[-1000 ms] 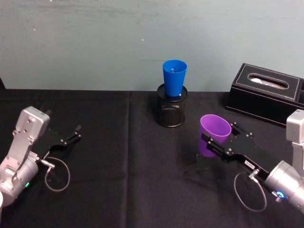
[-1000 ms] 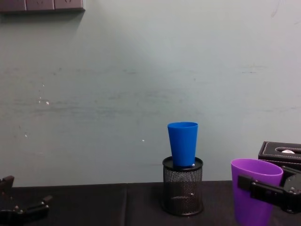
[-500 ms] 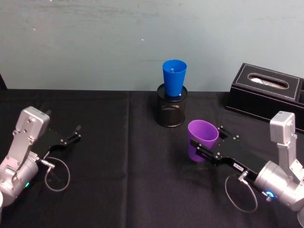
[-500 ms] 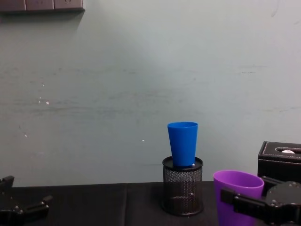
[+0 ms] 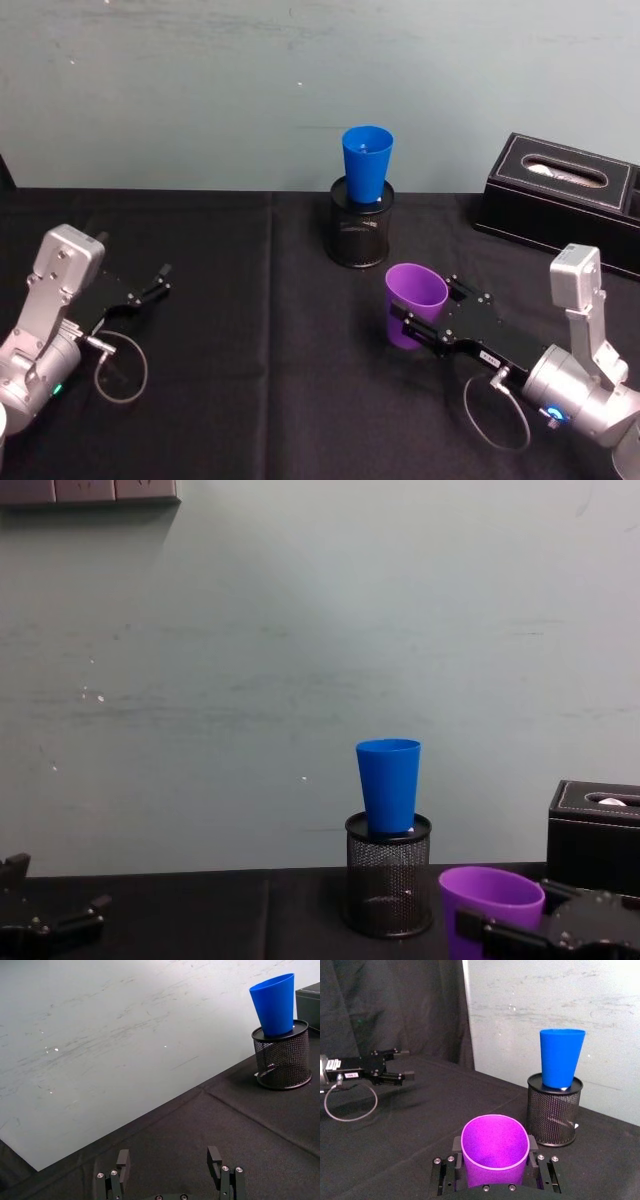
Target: Pick up one cup with a gripper and tap it against the other cup.
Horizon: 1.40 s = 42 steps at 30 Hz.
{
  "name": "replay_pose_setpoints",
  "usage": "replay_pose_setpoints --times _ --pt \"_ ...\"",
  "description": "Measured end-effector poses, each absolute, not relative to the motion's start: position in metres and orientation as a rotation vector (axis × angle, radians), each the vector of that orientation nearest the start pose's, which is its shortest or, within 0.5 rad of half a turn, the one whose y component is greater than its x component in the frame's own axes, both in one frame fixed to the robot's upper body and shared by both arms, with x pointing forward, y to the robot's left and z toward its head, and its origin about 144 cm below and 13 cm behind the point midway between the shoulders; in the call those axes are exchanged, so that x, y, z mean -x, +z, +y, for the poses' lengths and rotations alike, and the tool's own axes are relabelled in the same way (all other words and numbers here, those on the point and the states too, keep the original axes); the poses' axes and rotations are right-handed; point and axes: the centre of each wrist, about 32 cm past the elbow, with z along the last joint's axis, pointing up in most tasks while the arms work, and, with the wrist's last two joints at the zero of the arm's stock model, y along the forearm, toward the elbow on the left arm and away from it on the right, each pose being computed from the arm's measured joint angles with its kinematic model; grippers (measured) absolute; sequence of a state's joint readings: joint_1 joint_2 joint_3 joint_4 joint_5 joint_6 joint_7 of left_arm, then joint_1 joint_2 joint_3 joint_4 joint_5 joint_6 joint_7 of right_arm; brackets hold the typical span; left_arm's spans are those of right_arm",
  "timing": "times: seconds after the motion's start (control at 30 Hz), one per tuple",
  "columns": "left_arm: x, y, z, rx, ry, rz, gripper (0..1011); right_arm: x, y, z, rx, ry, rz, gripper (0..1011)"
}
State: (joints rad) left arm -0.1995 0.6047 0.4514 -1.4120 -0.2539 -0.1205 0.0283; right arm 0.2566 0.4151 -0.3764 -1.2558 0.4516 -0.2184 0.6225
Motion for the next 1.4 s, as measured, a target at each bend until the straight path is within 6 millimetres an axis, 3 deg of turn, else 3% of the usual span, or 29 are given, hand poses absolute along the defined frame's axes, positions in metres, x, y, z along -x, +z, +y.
replay_pose_setpoints --times 1.4 --pt "-0.489 1.14 0.31 -0.305 1.248 -0.285 1011 -0.512 1.101 -0.288 0.03 -0.745 -0.031 731"
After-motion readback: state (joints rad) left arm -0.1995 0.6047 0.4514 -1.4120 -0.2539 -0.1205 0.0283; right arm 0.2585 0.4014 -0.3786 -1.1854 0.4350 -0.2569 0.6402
